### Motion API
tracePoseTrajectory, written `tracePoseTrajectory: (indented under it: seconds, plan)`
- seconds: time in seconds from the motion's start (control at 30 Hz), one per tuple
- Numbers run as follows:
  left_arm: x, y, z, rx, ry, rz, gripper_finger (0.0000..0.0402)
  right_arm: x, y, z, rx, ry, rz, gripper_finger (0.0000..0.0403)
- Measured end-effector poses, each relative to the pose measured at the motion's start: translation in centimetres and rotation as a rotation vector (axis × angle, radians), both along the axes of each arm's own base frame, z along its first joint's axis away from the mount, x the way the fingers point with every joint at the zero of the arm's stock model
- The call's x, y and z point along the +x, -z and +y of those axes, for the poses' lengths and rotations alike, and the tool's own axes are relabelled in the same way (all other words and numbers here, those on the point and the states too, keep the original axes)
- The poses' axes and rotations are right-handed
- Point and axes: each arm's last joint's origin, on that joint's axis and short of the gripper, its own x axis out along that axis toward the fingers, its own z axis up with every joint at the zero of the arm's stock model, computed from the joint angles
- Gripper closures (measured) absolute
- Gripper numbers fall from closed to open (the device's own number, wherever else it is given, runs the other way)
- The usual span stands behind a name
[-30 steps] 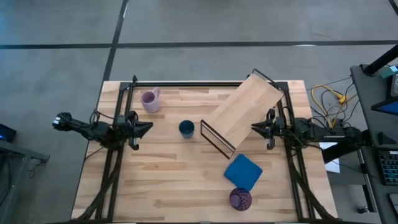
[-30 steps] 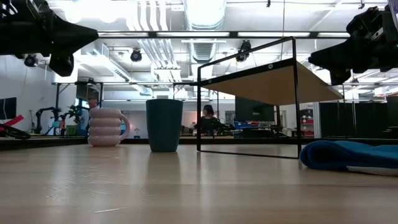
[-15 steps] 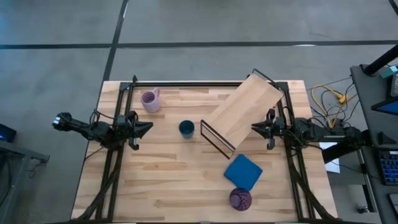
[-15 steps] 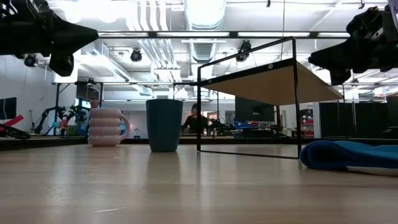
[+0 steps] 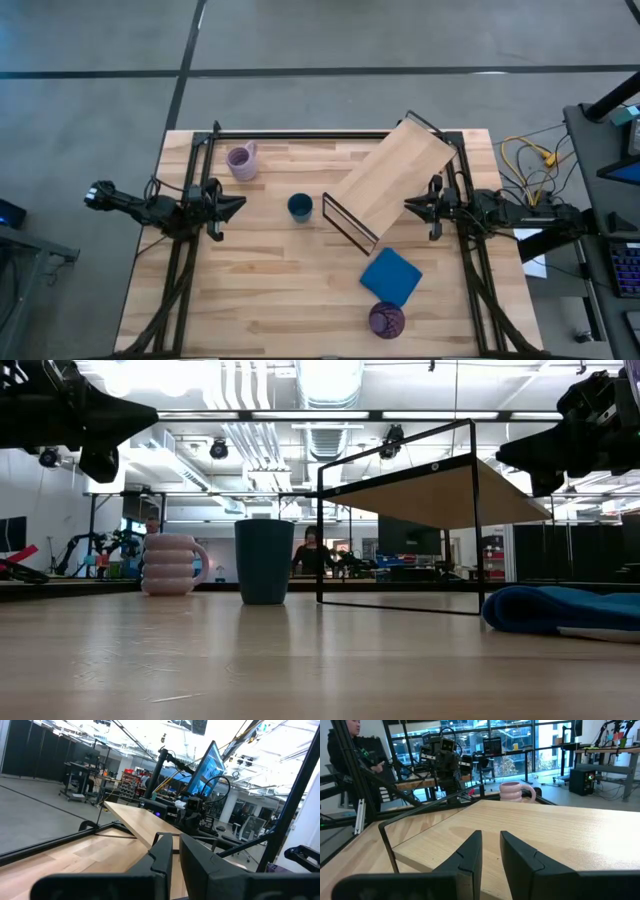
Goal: Stack small to large cups/mugs on shelf
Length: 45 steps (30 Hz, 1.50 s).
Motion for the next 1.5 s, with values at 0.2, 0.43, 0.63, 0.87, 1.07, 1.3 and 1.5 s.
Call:
tracePoseTrajectory:
  seconds: [0.2, 0.43, 0.63, 0.87, 1.07, 1.3, 1.5]
  plan:
    - [0.0, 0.0, 0.0, 0.010, -0.002, 0.003, 0.0382, 0.0, 0.0, 0.0, 0.002, 0.000, -0.001, 0.0339]
    - [0.0, -0.3, 0.0, 0.102, -0.021, 0.023, 0.0382, 0.0, -0.5, 0.0, 0.201, -0.005, -0.075, 0.0339]
    - [-0.5, -5.0, 0.1, 0.231, -0.038, 0.023, 0.0382, -0.3, -2.3, 0.2, 0.264, -0.085, -0.171, 0.0339]
    - [-0.9, -13.7, 0.3, 0.306, -0.031, 0.227, 0.0382, -1.6, -10.9, 0.3, 0.109, -0.084, -0.242, 0.0339]
    - [0.1, -19.2, 0.0, 0.343, -0.019, 0.327, 0.0382, -0.9, -18.6, 0.3, -0.048, -0.071, -0.109, 0.0339]
    - [0.8, -23.8, -0.3, 0.249, -0.049, 0.073, 0.0382, 1.1, -25.7, 0.3, -0.055, -0.068, -0.089, 0.0339]
    - [0.3, -25.5, 0.1, 0.255, -0.147, -0.058, 0.0382, 2.2, -30.9, 0.3, 0.080, -0.080, -0.186, 0.0339]
